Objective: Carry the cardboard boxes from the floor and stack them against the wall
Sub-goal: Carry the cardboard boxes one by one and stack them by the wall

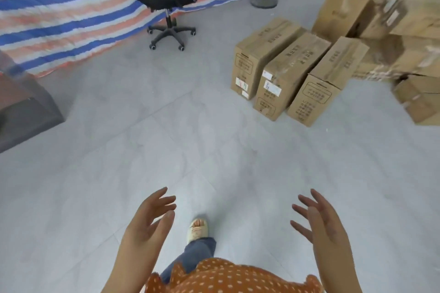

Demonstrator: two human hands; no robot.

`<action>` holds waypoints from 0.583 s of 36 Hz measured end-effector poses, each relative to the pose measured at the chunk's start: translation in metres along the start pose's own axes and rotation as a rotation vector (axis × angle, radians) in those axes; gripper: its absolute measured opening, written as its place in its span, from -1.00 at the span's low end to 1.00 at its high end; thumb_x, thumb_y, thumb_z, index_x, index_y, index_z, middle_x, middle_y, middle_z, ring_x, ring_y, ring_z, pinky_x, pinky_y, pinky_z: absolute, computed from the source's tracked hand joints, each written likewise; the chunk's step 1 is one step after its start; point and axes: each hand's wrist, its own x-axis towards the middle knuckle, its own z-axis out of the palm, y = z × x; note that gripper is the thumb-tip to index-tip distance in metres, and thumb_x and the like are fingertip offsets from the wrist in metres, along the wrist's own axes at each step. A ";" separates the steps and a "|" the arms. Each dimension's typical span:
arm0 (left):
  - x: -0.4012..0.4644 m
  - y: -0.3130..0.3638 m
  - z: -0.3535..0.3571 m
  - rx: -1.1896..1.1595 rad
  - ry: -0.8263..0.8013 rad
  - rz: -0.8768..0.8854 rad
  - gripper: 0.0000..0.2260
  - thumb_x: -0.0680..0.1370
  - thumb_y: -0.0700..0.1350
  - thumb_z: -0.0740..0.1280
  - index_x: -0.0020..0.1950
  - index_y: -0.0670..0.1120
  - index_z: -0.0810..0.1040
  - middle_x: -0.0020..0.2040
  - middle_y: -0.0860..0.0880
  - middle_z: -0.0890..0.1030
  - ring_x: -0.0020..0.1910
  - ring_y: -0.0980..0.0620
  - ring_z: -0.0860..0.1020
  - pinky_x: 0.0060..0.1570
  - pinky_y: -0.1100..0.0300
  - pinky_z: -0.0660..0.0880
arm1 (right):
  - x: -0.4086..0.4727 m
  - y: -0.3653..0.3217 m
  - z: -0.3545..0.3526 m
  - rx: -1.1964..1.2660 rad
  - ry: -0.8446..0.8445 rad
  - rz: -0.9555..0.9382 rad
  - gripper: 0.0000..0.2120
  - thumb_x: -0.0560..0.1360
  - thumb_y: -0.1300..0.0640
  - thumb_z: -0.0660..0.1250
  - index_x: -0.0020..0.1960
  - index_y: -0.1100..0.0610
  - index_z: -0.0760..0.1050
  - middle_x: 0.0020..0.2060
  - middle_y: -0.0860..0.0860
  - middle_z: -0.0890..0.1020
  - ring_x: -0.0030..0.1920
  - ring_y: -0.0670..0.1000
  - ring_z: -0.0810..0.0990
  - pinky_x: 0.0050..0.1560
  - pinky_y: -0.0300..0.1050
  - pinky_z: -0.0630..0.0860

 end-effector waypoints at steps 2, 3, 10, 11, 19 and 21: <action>0.042 0.020 -0.002 0.011 -0.025 0.043 -0.65 0.53 -0.32 0.29 0.17 0.08 0.52 0.04 0.10 0.65 0.00 0.21 0.61 -0.07 0.51 0.46 | 0.023 -0.013 0.016 0.019 0.058 -0.015 -0.72 0.59 0.14 0.18 0.27 -0.04 0.42 0.15 0.00 0.60 0.07 -0.07 0.64 -0.02 -0.13 0.62; 0.062 0.030 -0.002 0.018 -0.037 0.065 -0.66 0.54 -0.32 0.29 0.19 0.06 0.52 0.05 0.12 0.65 0.01 0.21 0.61 -0.06 0.51 0.46 | 0.035 -0.018 0.023 0.030 0.073 -0.030 -0.73 0.58 0.08 0.23 0.28 -0.03 0.43 0.15 0.00 0.61 0.06 -0.08 0.64 -0.02 -0.12 0.62; 0.168 0.068 0.034 0.019 -0.197 0.059 -0.71 0.53 -0.18 0.37 0.14 0.18 0.56 0.07 0.17 0.64 0.07 0.20 0.59 0.07 0.25 0.53 | 0.093 -0.031 0.039 0.059 0.201 -0.017 -0.13 0.02 -0.58 0.36 0.21 -0.14 0.45 0.07 -0.13 0.64 0.05 -0.10 0.65 -0.08 -0.19 0.63; 0.178 0.073 0.043 0.026 -0.222 0.063 -0.72 0.49 -0.12 0.38 0.12 0.20 0.56 0.07 0.17 0.64 0.06 0.20 0.60 0.07 0.28 0.53 | 0.100 -0.031 0.037 0.067 0.245 -0.009 -0.15 0.04 -0.56 0.38 0.20 -0.13 0.46 0.06 -0.13 0.65 0.04 -0.11 0.65 -0.10 -0.21 0.62; 0.258 0.107 0.137 0.084 -0.331 0.058 -0.70 0.55 -0.25 0.29 0.17 0.11 0.53 0.05 0.17 0.64 0.06 0.21 0.59 0.08 0.19 0.47 | 0.188 -0.032 -0.004 0.073 0.467 0.071 -0.70 0.60 0.17 0.16 0.32 0.03 0.40 0.13 -0.06 0.59 0.06 -0.17 0.62 -0.05 -0.23 0.61; 0.276 0.119 0.170 0.075 -0.310 0.064 -0.71 0.55 -0.24 0.29 0.16 0.11 0.53 0.05 0.17 0.64 0.05 0.21 0.59 0.13 0.14 0.46 | 0.221 -0.039 -0.021 0.072 0.474 0.052 -0.71 0.60 0.16 0.16 0.30 0.00 0.40 0.13 -0.05 0.60 0.06 -0.14 0.63 -0.04 -0.21 0.61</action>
